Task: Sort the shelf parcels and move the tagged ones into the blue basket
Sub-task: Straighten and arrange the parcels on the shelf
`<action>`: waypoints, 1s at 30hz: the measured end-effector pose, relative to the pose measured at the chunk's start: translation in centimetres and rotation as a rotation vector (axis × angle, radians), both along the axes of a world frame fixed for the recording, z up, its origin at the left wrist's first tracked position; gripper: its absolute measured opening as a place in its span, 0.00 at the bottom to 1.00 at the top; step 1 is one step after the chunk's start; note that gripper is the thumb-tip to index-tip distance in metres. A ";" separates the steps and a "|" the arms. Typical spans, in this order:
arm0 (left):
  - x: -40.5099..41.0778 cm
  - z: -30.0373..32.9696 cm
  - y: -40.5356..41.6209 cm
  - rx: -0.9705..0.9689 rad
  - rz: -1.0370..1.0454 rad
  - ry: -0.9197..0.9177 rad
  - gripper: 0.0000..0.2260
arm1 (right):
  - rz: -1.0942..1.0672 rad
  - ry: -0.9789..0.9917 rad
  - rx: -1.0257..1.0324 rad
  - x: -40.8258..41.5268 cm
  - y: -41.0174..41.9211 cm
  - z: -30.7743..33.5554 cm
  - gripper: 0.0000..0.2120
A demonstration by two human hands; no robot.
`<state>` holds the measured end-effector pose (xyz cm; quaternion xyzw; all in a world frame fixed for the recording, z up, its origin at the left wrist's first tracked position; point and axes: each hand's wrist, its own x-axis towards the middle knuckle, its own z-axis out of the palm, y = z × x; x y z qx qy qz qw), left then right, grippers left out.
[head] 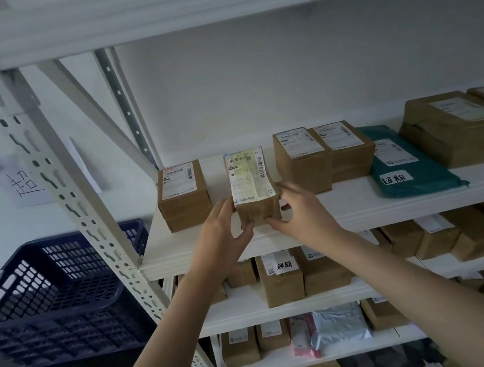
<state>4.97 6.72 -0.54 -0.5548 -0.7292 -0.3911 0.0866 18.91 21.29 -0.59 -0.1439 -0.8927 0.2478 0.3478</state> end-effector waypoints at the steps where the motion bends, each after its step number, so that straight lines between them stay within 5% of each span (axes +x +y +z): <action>1: -0.2 -0.3 0.0 -0.023 0.009 -0.029 0.23 | 0.000 -0.015 -0.033 -0.3 0.0 -0.2 0.26; 18: -6.5 -1.6 2.3 -0.166 0.050 -0.115 0.15 | -0.068 -0.132 -0.178 -6.9 1.6 -1.3 0.23; 25: -3.0 -2.8 0.3 -0.151 0.204 -0.145 0.14 | -0.039 -0.193 -0.166 -2.0 2.8 -2.2 0.30; 30: 1.4 -3.0 0.6 -0.088 0.361 -0.135 0.14 | -0.019 -0.182 -0.138 3.7 4.9 -1.5 0.26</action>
